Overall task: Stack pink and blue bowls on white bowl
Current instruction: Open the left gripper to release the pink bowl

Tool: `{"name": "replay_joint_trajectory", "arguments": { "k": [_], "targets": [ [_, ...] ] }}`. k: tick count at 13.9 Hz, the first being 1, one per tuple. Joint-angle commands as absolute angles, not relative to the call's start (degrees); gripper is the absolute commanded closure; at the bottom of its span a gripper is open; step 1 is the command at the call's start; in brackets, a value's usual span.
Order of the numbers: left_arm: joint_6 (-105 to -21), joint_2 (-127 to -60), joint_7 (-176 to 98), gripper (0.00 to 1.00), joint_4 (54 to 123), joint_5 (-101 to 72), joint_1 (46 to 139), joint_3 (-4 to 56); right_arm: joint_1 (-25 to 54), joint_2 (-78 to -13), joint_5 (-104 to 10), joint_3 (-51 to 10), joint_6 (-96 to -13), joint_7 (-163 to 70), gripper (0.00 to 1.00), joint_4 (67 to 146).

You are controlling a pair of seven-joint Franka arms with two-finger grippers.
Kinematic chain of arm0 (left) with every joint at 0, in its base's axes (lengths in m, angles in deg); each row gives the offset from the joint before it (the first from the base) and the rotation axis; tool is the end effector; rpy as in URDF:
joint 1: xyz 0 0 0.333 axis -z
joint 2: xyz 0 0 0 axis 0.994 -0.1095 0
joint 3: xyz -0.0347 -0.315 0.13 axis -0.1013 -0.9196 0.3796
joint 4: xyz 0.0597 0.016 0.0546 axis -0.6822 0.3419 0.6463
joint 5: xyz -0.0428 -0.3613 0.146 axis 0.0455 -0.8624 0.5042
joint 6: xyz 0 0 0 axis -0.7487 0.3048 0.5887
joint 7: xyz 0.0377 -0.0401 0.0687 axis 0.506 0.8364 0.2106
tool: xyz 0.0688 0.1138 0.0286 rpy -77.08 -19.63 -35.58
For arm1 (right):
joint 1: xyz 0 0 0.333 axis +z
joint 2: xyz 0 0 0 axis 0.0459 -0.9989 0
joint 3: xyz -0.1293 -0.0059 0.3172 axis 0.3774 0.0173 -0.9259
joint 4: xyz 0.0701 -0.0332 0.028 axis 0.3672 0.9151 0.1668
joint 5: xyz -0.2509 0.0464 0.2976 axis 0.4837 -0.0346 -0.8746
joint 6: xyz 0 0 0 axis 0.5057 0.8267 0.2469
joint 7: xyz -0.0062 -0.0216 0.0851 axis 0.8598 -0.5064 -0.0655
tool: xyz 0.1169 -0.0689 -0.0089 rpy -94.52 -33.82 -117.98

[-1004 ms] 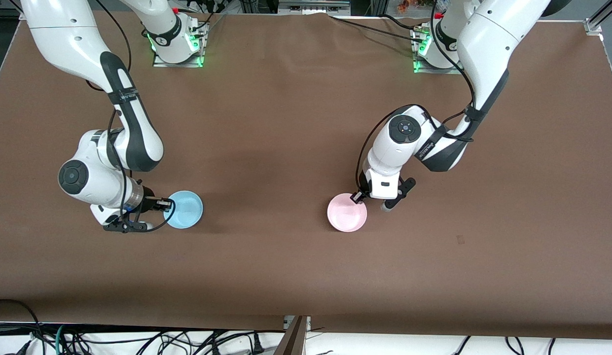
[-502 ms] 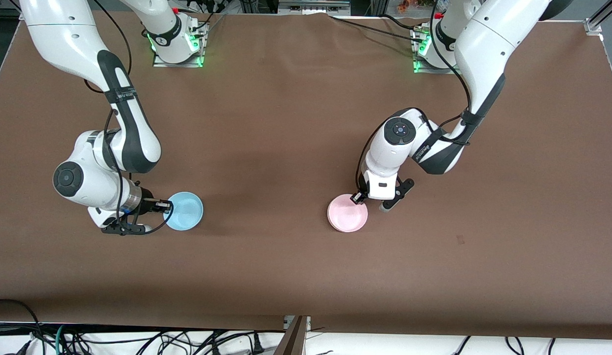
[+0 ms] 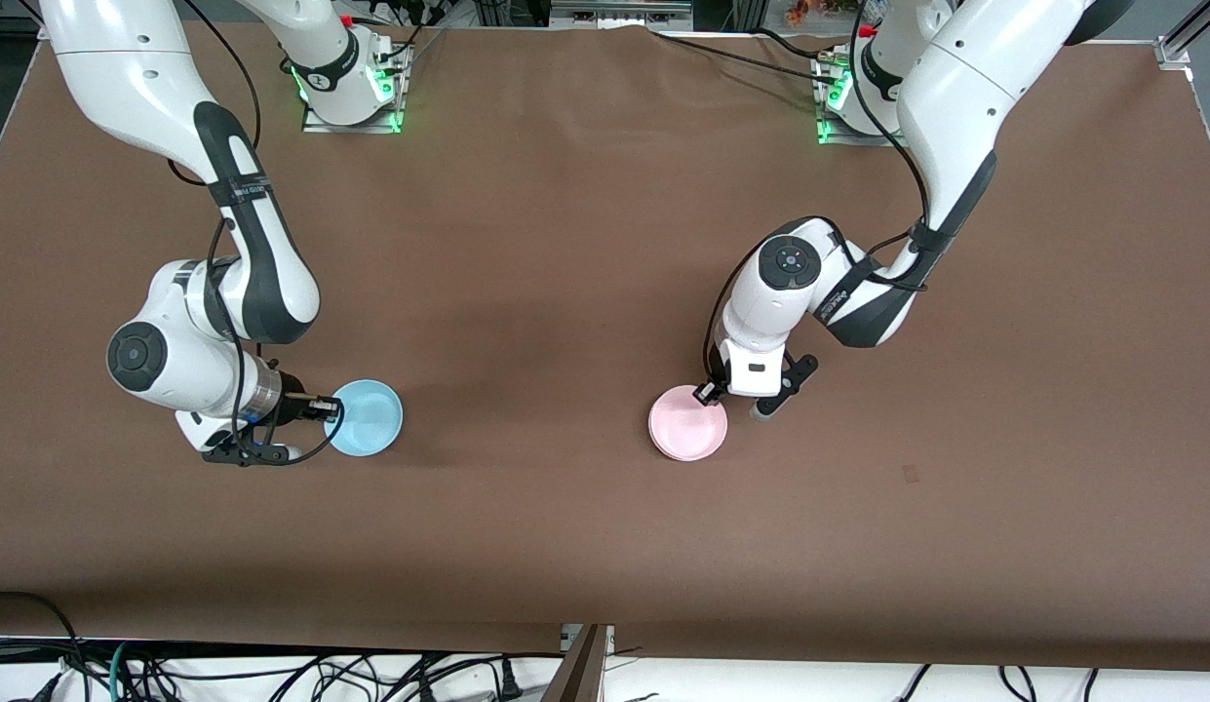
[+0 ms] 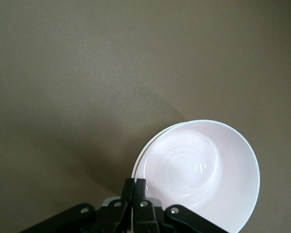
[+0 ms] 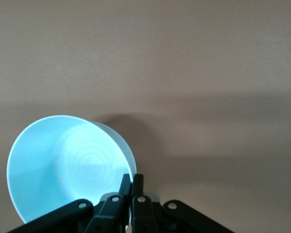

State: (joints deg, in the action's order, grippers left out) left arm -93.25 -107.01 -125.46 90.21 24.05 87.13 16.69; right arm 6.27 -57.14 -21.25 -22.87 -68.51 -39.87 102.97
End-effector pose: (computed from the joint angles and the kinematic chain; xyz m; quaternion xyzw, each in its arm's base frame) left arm 0.6131 -0.3304 0.2189 0.9174 0.3833 0.0644 0.0861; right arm 0.6894 0.0809 0.2432 -0.9981 0.0231 0.0146 0.0546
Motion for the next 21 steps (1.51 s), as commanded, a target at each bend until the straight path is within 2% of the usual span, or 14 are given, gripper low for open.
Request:
{"name": "replay_joint_trajectory", "arguments": {
  "k": [1,4,5,8,9,10,12,13,14,16,21],
  "targets": [
    [-94.7,-108.2,-129.1,1.0,89.0,27.7,88.2,17.6,6.2,-58.1,-22.2,-23.0,-67.4,-40.3,1.0,101.3],
    [-94.9,-108.3,-129.5,1.0,88.9,28.0,88.2,17.6,6.2,-58.1,-22.2,-23.0,-67.4,-40.3,1.0,101.3],
    [-94.9,-108.3,-129.5,0.97,88.8,27.9,88.1,17.6,6.2,-58.1,-22.2,-23.0,-67.4,-40.3,1.0,101.3],
    [-94.8,-108.3,-129.5,0.6,87.0,28.0,88.1,17.6,6.2,-58.1,-22.2,-23.0,-67.3,-40.3,1.0,101.3],
    [-94.6,-108.2,-129.5,0.53,86.6,27.9,88.1,17.6,6.2,-58.1,-22.2,-23.0,-67.3,-40.3,1.0,101.3],
    [-94.4,-108.2,-129.5,0.48,86.1,28.0,88.1,17.6,6.2,-58.1,-22.2,-23.0,-67.3,-40.3,1.0,101.3],
    [-94.3,-108.1,-129.5,0.48,85.9,28.0,88.0,17.6,6.2,-58.1,-22.2,-23.0,-67.3,-40.2,1.0,101.2],
    [-94.2,-108.0,-129.4,0.48,85.9,28.0,88.0,17.6,6.2,-58.1,-22.2,-23.0,-67.2,-40.2,1.0,101.3],
    [-94.1,-107.9,-129.4,0.54,85.8,27.8,87.8,17.6,6.2,-58.0,-22.2,-23.0,-67.2,-40.2,1.0,101.2],
    [-91.4,-107.6,-128.8,0.74,84.1,27.7,87.4,17.5,6.9,-58.0,-22.3,-23.0,-66.4,-40.0,1.0,100.4],
    [-79.4,-107.6,-122.7,1.0,74.3,21.5,87.2,17.2,11.3,-58.2,-22.4,-23.0,-63.6,-31.0,1.0,95.9]
  ]
}}
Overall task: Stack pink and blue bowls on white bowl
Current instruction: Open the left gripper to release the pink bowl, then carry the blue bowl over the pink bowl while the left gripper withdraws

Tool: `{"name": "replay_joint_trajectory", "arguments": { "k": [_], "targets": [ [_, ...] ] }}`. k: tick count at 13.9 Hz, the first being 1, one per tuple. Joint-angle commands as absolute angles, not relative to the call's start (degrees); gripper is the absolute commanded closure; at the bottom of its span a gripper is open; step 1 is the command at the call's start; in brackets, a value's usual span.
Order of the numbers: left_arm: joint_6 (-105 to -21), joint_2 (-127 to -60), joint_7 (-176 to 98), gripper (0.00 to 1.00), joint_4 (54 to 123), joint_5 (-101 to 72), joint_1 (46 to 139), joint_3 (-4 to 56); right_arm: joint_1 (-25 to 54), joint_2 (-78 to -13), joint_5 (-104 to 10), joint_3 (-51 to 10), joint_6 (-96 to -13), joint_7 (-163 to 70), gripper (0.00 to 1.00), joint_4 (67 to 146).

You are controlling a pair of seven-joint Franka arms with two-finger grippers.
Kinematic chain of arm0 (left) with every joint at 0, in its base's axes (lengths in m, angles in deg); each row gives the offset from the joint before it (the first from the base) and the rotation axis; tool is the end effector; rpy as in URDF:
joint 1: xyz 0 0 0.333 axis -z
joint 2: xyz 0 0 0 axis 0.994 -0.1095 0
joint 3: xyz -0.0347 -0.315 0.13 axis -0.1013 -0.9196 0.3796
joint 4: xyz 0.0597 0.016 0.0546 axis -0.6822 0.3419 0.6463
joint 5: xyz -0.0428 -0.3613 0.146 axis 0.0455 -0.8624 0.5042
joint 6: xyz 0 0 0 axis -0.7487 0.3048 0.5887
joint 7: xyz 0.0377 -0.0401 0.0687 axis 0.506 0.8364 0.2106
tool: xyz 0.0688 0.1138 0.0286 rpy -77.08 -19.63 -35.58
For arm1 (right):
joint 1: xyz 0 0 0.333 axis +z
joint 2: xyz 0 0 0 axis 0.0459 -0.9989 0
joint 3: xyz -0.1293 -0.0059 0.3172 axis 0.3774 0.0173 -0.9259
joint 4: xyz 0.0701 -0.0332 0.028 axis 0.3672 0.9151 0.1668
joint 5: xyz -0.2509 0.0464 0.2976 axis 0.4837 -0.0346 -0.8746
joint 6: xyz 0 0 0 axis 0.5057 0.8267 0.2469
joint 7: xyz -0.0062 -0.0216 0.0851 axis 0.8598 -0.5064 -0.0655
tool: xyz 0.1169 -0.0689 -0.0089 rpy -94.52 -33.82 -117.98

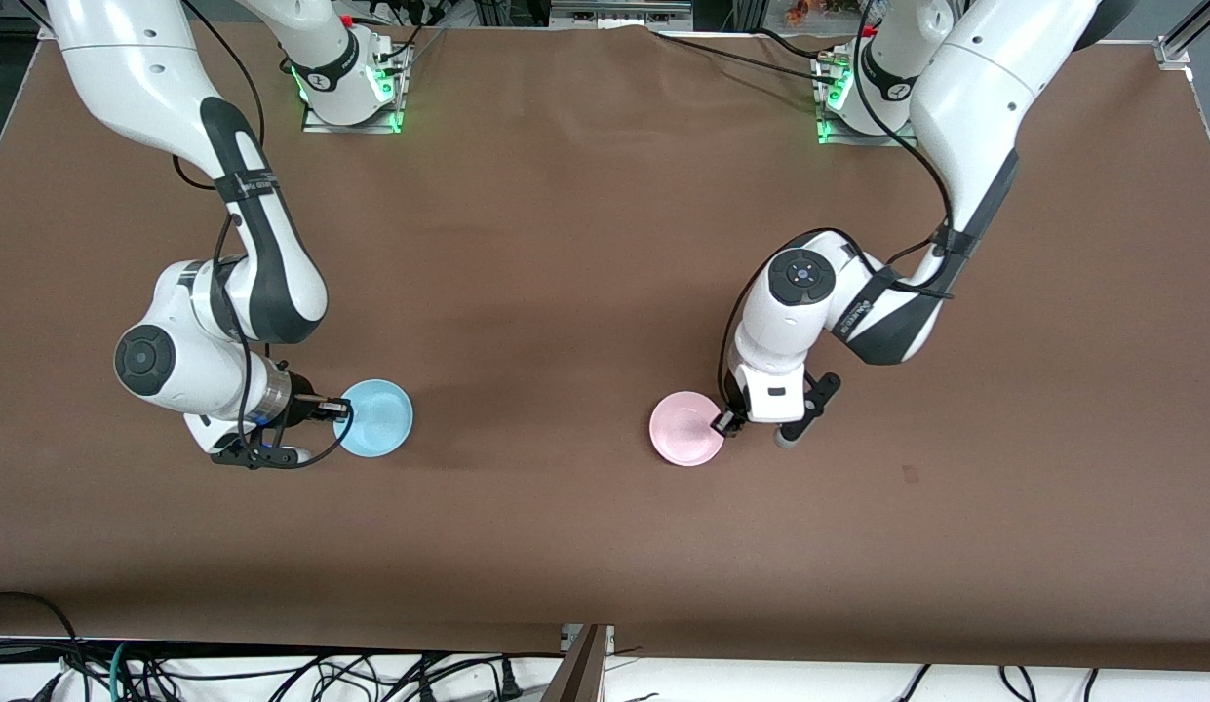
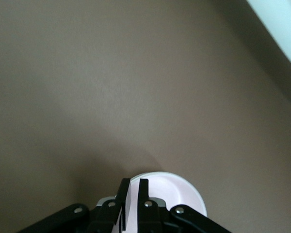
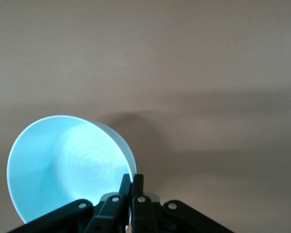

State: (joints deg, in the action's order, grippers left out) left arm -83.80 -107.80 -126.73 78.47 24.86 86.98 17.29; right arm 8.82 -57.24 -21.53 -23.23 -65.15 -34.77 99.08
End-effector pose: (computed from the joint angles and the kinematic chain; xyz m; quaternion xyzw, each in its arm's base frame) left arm 0.6731 -0.3109 0.2773 0.8968 0.4245 0.1011 0.0728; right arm 0.6970 0.1201 0.2666 -0.9972 0.0395 0.0159 0.0612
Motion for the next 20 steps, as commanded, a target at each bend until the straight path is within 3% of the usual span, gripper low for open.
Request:
{"name": "replay_joint_trajectory", "arguments": {
  "k": [1,9,13,20],
  "targets": [
    [-77.5,-107.6,-121.0,1.0,72.4,19.8,87.1,17.2,12.7,-58.6,-22.4,-23.0,-63.7,-28.2,1.0,95.0],
    [-63.7,-107.5,-108.6,1.0,60.1,10.6,82.2,17.0,24.1,-68.8,-24.5,-26.3,-65.1,2.5,1.0,77.9],
    [-55.1,-107.3,-100.4,1.0,53.7,8.8,78.9,16.9,31.2,-74.6,-24.3,-26.6,-70.6,18.3,1.0,70.3],
    [-45.2,-105.4,-80.1,1.0,49.7,5.0,69.9,16.6,40.8,-80.7,-22.2,-25.1,-79.7,30.1,1.0,65.8]
  ]
}}
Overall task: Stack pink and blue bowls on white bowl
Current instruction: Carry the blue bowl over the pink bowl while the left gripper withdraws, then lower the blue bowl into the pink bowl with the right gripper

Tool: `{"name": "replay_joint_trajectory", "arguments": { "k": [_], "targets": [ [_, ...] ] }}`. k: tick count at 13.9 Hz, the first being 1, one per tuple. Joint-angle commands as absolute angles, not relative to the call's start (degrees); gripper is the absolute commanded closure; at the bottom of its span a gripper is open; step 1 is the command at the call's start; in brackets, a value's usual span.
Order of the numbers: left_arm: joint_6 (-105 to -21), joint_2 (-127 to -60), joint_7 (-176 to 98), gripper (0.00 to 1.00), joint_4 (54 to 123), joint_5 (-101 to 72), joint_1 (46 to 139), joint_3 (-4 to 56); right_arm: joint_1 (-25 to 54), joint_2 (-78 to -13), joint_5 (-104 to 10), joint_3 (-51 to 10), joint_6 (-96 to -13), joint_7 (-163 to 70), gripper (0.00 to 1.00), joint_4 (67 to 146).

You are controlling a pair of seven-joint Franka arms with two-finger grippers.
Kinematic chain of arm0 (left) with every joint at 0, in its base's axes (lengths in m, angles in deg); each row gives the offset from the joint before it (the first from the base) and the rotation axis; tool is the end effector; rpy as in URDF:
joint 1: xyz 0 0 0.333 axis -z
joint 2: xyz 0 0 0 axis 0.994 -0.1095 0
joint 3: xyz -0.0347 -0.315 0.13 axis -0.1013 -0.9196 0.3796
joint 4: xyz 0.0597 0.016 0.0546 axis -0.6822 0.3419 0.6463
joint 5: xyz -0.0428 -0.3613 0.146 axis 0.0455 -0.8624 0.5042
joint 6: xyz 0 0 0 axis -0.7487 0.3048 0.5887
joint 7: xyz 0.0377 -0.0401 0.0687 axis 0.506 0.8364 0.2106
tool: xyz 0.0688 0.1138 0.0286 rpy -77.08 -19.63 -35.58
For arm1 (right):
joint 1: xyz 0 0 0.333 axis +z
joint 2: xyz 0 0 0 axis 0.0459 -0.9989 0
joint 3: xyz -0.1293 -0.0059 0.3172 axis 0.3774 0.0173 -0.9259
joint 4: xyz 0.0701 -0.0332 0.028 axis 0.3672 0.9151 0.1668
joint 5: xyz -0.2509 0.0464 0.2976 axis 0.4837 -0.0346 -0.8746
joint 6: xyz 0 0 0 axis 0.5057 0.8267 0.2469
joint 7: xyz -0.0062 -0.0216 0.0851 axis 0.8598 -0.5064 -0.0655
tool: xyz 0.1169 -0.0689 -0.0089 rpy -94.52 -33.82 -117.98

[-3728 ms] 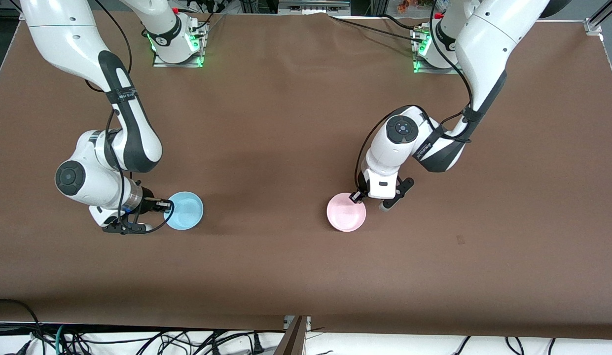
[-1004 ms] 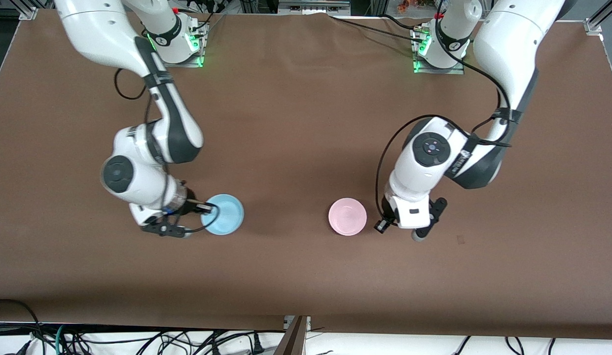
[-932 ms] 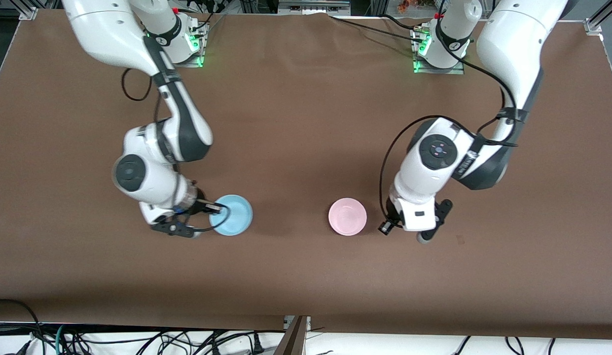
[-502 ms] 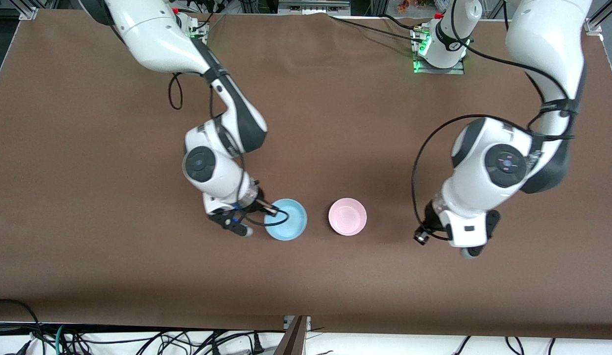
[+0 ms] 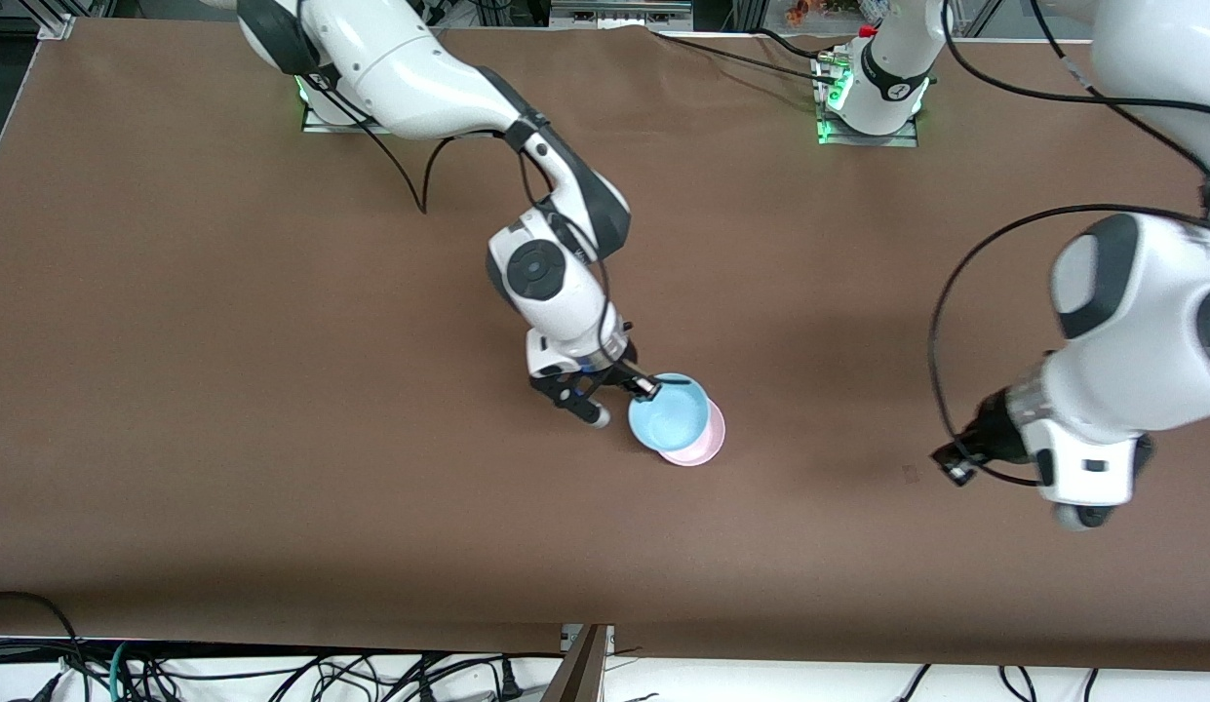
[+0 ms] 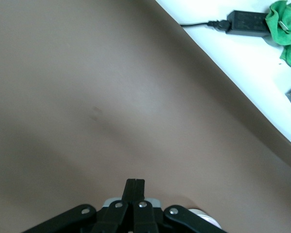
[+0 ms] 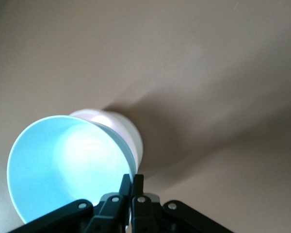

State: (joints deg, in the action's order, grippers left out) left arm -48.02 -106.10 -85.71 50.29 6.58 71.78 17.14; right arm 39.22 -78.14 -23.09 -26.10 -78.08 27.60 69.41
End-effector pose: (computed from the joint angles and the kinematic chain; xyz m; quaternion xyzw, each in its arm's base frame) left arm 0.7540 -0.0684 0.4620 0.9333 0.3544 0.0158 0.0563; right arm 0.6214 0.5622 0.2542 -0.9334 0.2990 -0.0307 0.1959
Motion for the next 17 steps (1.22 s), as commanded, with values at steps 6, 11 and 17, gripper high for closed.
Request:
{"name": "replay_joint_trajectory", "arguments": {
  "k": [6,11,17],
  "targets": [
    [-42.1,-104.0,-67.5,1.0,49.8,3.5,64.6,16.7,41.1,-81.2,-22.2,-23.9,-81.9,29.3,1.0,65.4],
    [-40.9,-103.2,-63.4,1.0,49.9,3.5,62.5,16.8,41.1,-84.4,-22.2,-23.7,-83.9,29.2,1.0,62.1],
    [-40.7,-103.1,-62.3,1.0,50.0,3.5,62.0,16.8,41.1,-85.3,-22.1,-23.0,-85.5,29.0,1.0,62.1]
  ]
}}
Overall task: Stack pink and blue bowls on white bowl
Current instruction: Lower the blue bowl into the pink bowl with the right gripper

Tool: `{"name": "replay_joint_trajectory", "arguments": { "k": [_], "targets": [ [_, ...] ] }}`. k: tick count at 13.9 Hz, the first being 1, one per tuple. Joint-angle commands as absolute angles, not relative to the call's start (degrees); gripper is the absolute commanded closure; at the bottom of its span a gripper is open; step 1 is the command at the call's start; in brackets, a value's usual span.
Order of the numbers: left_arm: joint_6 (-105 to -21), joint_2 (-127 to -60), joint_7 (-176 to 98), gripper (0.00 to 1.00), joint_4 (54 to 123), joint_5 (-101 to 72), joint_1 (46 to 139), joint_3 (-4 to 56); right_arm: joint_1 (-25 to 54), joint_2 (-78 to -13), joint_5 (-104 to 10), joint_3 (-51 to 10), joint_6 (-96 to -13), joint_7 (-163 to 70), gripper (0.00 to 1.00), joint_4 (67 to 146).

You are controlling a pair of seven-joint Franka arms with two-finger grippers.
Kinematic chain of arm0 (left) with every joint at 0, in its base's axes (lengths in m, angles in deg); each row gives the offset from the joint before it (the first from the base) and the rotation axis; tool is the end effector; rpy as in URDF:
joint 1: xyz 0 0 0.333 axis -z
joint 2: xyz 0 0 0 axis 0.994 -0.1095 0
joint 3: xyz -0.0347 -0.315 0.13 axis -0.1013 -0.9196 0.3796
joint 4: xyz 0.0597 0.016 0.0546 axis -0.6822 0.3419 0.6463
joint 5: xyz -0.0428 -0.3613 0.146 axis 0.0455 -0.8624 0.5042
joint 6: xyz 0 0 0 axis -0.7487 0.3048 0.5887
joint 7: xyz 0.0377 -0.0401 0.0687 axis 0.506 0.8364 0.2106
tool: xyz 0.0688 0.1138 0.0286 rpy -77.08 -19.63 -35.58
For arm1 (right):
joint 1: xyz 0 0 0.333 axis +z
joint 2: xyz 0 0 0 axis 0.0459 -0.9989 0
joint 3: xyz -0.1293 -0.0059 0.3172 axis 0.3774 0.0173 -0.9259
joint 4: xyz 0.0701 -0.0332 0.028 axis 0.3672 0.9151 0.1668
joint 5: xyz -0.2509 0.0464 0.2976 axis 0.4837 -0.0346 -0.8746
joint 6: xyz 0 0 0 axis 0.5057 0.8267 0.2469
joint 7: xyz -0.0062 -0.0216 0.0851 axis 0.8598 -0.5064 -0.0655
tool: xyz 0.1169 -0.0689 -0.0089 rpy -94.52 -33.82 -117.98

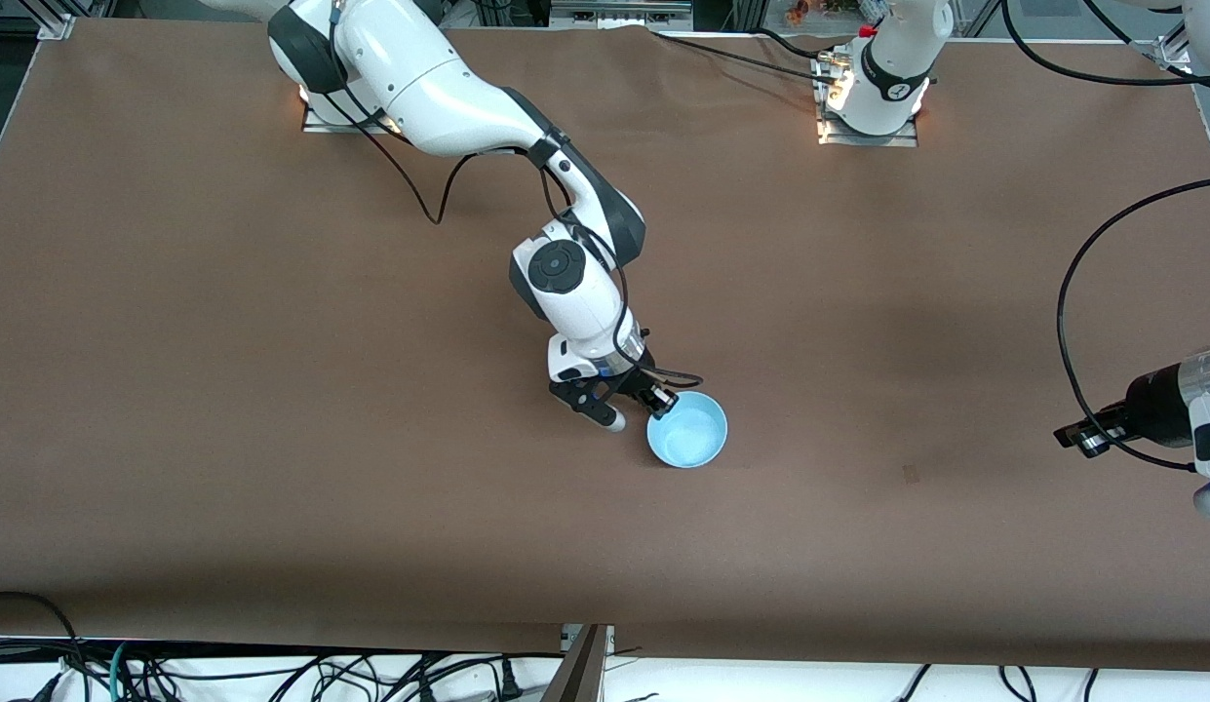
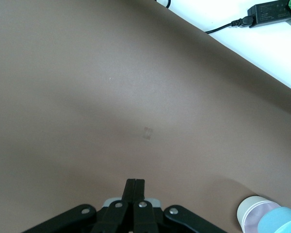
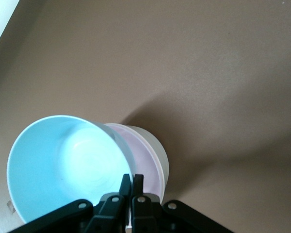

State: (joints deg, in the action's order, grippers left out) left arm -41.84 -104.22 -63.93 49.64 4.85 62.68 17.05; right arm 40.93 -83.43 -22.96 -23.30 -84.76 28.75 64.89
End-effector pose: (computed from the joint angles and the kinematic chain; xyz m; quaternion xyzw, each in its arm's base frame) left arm 0.7377 0.0468 0.4810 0.9673 0.2487 -0.0042 0.0491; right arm 0.6364 0.5717 0.2322 -0.9227 0.3029 -0.0787 0.2250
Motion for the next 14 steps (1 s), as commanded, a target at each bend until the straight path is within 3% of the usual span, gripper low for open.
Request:
{"name": "replay_joint_trajectory", "arguments": {
  "k": [1,14],
  "targets": [
    [-40.7,-103.1,-62.3,1.0,50.0,3.5,61.9,16.8,41.2,-85.4,-22.1,-23.0,-85.5,29.0,1.0,62.1],
    [-40.7,-103.2,-62.3,1.0,49.9,3.6,62.0,16.8,41.6,-85.4,-19.7,-23.3,-84.8,28.8,1.0,62.8]
  ]
}}
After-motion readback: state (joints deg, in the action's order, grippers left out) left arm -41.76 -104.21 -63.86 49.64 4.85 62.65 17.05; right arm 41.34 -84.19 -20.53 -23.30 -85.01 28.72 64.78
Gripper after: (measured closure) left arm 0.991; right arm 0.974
